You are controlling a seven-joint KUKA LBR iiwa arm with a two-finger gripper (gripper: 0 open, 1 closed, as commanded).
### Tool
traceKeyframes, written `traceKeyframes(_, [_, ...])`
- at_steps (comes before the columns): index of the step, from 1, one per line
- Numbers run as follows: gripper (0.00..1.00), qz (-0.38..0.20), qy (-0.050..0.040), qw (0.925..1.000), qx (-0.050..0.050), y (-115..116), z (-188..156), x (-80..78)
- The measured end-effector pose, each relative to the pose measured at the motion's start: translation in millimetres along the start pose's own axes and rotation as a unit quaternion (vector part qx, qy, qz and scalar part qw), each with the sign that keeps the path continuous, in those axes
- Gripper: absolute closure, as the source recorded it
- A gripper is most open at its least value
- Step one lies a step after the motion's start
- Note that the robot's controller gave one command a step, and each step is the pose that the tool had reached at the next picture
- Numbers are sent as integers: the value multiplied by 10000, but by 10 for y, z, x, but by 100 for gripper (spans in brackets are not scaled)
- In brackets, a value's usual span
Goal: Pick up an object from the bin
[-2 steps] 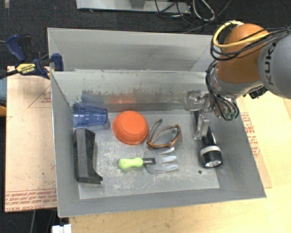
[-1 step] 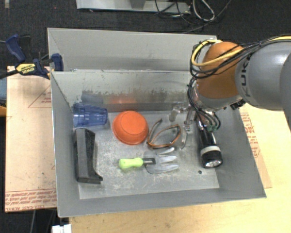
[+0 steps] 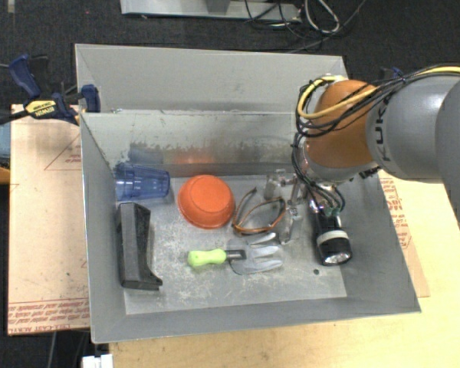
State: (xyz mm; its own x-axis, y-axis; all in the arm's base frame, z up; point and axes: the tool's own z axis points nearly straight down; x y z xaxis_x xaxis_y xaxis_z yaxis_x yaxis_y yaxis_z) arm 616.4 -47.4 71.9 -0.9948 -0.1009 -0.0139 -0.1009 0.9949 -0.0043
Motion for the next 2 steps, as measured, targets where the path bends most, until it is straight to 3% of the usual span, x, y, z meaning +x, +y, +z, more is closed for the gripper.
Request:
traceKeyframes(1, [100,-91,17,10000,-20,272,1,532])
traceKeyframes(2, [100,-92,17,10000,-19,273,1,531])
